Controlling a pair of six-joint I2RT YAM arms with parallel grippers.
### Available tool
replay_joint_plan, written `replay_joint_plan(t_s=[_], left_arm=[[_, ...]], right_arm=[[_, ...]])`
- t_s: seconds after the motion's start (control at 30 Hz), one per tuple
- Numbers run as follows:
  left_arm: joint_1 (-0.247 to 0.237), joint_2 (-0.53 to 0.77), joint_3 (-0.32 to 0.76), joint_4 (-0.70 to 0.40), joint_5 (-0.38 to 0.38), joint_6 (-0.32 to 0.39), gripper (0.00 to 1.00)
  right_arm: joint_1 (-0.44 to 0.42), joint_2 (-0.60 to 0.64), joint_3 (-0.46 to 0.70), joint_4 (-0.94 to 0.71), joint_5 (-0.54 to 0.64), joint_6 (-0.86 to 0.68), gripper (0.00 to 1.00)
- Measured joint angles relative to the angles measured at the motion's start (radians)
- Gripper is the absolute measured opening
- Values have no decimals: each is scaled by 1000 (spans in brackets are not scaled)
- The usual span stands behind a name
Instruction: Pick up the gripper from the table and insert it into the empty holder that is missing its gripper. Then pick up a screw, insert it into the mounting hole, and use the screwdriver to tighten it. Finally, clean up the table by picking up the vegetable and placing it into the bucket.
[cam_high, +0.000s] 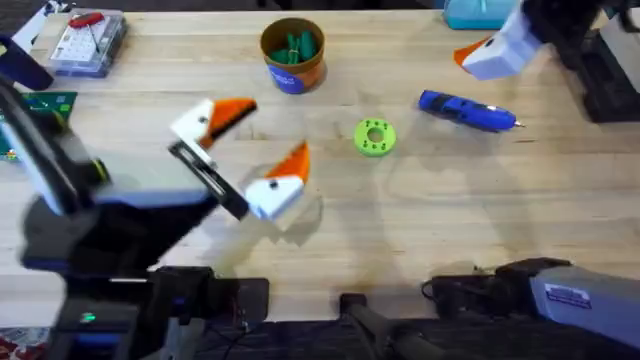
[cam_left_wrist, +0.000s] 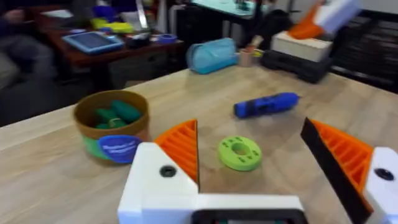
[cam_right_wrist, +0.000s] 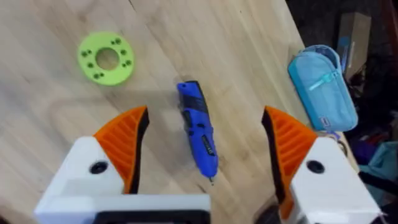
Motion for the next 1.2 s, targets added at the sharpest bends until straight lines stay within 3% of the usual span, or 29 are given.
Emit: replay_joint_plan(t_s=[0.2, 0.33, 0.57, 0.83, 1.2], left_arm=[[141, 305, 271, -239, -31, 26, 986], [216, 527, 459, -477, -42, 108, 986], [277, 877, 764, -731, -131, 232, 986], [277, 1102, 924, -772, -218, 264, 986], [277, 1113, 925, -772, -222, 266, 986]], right_arm=[[0, -79, 2, -146, -47, 107, 995], [0, -86, 2, -222, -89, 133, 995], [0, -85, -31, -251, -166, 148, 995], [0, -85, -48, -256, -188, 156, 995], [0, -85, -49, -256, -189, 156, 995]])
